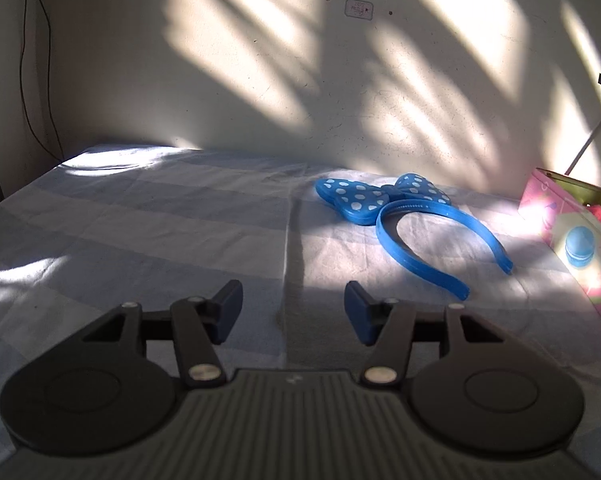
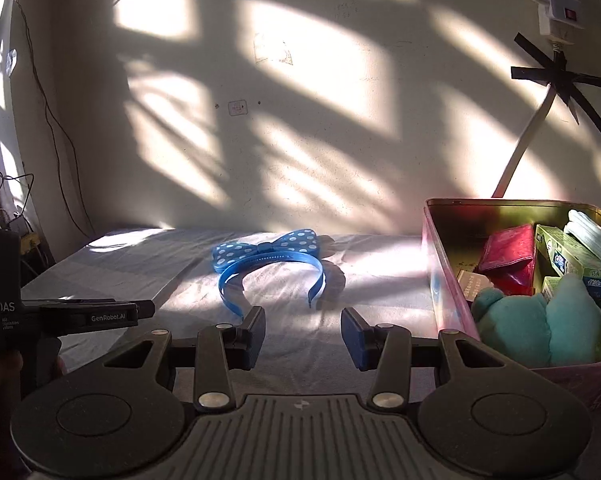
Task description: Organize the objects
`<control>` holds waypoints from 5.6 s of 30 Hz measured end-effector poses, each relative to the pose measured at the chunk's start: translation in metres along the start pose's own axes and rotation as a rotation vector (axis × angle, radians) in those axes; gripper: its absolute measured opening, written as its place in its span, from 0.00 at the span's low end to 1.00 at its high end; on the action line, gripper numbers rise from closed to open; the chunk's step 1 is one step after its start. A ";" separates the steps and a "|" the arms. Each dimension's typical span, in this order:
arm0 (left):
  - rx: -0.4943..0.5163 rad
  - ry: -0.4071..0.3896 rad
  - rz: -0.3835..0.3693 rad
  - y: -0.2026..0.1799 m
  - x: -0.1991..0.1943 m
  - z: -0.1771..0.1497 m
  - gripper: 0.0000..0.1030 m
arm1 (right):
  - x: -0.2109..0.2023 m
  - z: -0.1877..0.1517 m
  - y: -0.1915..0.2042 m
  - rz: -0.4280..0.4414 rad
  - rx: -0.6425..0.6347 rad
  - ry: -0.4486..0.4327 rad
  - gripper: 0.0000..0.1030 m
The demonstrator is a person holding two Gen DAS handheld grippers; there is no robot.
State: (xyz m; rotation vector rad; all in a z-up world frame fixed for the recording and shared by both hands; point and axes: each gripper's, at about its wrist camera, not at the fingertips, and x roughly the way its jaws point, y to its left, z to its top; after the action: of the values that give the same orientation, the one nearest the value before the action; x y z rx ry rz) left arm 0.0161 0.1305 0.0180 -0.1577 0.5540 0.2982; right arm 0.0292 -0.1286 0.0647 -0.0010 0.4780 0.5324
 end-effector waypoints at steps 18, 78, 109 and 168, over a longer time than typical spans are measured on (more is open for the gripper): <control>-0.041 0.006 -0.143 0.011 0.011 0.000 0.57 | 0.122 0.011 0.007 -0.123 0.012 0.211 0.04; 0.341 -0.052 -0.425 -0.247 -0.071 0.028 0.44 | -0.084 -0.015 -0.165 -0.331 0.353 -0.303 0.30; 0.249 0.058 -0.265 -0.144 -0.090 -0.039 0.57 | -0.125 -0.042 -0.073 -0.237 0.269 -0.210 0.34; 0.346 -0.006 -0.150 -0.160 -0.111 -0.044 1.00 | -0.131 -0.051 -0.069 -0.230 0.293 -0.202 0.44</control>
State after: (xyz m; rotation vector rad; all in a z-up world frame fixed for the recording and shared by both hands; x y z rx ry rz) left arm -0.0438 -0.0570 0.0518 0.1363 0.5760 0.0544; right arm -0.0586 -0.2588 0.0682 0.2731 0.3491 0.2305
